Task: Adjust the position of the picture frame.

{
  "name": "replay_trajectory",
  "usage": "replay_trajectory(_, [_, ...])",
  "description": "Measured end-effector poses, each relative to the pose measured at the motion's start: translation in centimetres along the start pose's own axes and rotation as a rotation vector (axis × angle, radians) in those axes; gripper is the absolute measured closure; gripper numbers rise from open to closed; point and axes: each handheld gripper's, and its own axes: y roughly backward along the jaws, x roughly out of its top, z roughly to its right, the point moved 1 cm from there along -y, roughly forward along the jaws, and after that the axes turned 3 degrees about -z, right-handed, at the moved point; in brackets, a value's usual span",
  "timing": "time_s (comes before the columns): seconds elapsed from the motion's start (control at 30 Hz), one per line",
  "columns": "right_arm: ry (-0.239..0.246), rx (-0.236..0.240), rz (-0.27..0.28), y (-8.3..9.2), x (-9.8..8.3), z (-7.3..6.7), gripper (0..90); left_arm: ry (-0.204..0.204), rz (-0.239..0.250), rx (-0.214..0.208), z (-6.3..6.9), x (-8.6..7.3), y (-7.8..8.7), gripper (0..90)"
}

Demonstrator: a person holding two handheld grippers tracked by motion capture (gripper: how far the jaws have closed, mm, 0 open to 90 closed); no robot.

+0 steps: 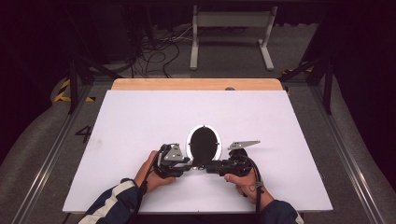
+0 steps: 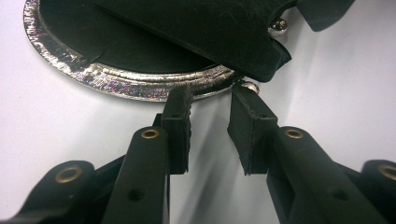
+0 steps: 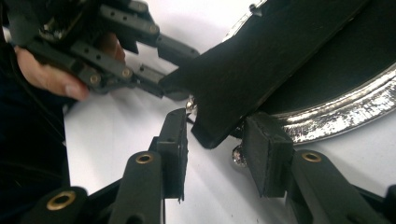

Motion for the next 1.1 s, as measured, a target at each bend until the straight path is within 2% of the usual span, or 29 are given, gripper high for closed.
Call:
replay_trajectory(0.07, [-0.005, -0.002, 0.005, 0.0, 0.0, 0.0, 62.4, -0.001, -0.001, 0.002, 0.0, 0.0, 0.0, 68.5])
replay_trajectory(0.13, [-0.04, 0.023, 0.035, 0.0, 0.1, 0.2, 60.6, -0.004, -0.003, 0.005, 0.1, 0.0, 0.0, 68.4])
replay_trajectory(0.2, [-0.05, 0.031, 0.041, 0.0, 0.1, 0.2, 59.9, -0.003, -0.002, 0.002, 0.0, 0.0, 0.0, 68.3])
replay_trajectory(0.23, [-0.102, 0.048, 0.06, 0.0, 0.0, 0.5, 58.4, -0.005, -0.002, 0.003, 0.0, 0.0, 0.0, 68.2])
replay_trajectory(0.27, [-0.102, 0.048, 0.06, 0.0, 0.0, 0.5, 58.4, -0.005, -0.002, 0.003, 0.0, 0.0, 0.0, 68.1])
replay_trajectory(0.3, [-0.176, 0.054, 0.08, -0.1, -0.1, 0.9, 56.3, -0.009, -0.004, 0.006, 0.0, 0.1, 0.0, 68.1])
replay_trajectory(0.33, [-0.176, 0.054, 0.08, -0.1, -0.1, 0.9, 56.3, -0.009, -0.004, 0.006, 0.0, 0.1, 0.0, 67.9])
replay_trajectory(0.4, [-0.238, 0.073, 0.099, -0.2, -0.3, 1.5, 58.1, -0.01, -0.005, 0.009, 0.0, 0.1, 0.0, 67.6])
replay_trajectory(0.7, [-0.252, 0.094, 0.113, -0.6, 0.4, 1.2, 56.9, 0.001, -0.004, -0.01, -0.2, 0.0, 0.1, 67.5])
replay_trajectory(0.77, [-0.254, 0.095, 0.105, -0.6, 0.5, 1.3, 57.0, -0.024, -0.001, -0.013, -0.5, -0.2, 1.0, 77.5])
replay_trajectory(0.83, [-0.246, 0.095, 0.099, -0.6, 0.6, 1.4, 57.3, -0.025, 0.009, -0.006, -0.6, -0.4, 1.5, 82.8])
replay_trajectory(0.87, [-0.243, 0.094, 0.098, -0.6, 0.6, 1.4, 57.3, -0.03, 0.027, -0.001, -0.9, -0.8, 2.7, 85.0])
replay_trajectory(0.9, [-0.243, 0.094, 0.098, -0.6, 0.6, 1.4, 57.3, -0.03, 0.027, -0.001, -0.9, -0.8, 2.7, 86.4])
replay_trajectory(1.0, [-0.247, 0.092, 0.09, -0.7, 0.8, 1.4, 56.5, -0.009, 0.054, 0.033, -1.7, -2.2, 4.7, 86.3])
replay_trajectory(1.1, [-0.255, 0.09, 0.098, -0.7, 1.1, 1.6, 51.9, 0.012, 0.044, 0.051, -2.1, -3.6, 5.6, 82.4])
